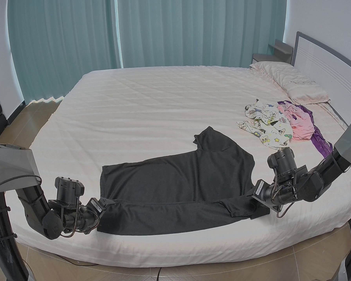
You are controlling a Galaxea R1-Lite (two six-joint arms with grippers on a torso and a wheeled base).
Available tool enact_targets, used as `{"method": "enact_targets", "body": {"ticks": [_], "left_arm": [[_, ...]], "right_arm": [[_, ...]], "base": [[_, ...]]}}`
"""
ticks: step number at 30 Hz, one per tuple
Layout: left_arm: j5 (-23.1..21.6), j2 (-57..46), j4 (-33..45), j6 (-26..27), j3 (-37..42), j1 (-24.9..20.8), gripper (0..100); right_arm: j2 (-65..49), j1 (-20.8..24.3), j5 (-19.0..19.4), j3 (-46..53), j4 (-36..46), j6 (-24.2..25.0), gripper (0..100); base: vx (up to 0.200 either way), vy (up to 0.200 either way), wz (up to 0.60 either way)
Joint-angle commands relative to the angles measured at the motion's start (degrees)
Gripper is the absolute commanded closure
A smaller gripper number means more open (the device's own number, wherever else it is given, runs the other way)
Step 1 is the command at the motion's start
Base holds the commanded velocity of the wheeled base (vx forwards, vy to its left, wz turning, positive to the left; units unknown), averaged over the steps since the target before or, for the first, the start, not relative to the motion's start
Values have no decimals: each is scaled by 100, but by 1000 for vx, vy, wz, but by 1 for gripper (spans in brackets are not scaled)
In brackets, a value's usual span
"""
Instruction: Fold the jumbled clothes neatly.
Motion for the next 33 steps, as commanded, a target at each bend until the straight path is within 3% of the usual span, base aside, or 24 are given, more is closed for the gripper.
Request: {"method": "enact_targets", "body": {"ticks": [1,13,29,30,33], "left_arm": [[-2,10,-3,-2,-3,2,0],[-2,10,-3,-2,6,2,0],[-2,18,-3,7,-3,2,0],[-2,18,-3,7,-3,2,0],[-2,18,-3,-2,-3,2,0]], "right_arm": [[-306,105,7,323,1,-16,0],[-86,-396,104,288,-105,-367,0],[863,-132,-133,-424,-184,-939,0],[863,-132,-133,-424,-184,-939,100],[872,-150,-300,-363,-175,-1062,100]], "base": [[0,0,0],[0,0,0],[0,0,0],[0,0,0],[0,0,0]]}}
